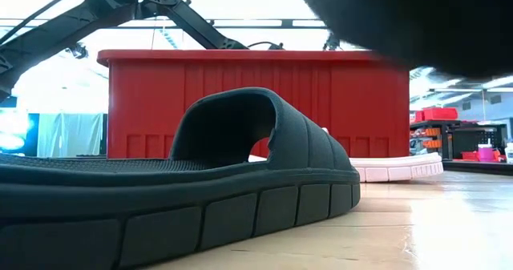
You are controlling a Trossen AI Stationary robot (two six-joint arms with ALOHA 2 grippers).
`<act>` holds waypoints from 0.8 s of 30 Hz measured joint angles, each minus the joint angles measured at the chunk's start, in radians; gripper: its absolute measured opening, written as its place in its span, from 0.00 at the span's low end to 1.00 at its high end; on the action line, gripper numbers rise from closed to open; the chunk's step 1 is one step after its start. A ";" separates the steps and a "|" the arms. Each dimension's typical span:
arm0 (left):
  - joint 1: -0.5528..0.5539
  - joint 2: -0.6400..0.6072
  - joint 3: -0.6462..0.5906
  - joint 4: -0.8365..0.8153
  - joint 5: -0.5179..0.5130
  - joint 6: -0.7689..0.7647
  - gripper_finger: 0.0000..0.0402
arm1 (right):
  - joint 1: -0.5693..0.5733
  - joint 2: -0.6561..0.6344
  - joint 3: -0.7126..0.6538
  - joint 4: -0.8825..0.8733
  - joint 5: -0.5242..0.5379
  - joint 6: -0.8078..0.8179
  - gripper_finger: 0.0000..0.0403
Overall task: Pick and place slides into bin
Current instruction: Put the blue slide into the red bin, then put the top pink slide into the red bin
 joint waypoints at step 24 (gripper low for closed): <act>-0.079 -0.517 0.002 0.119 0.848 0.078 0.39 | 0.199 0.040 -0.371 0.456 0.019 0.299 0.43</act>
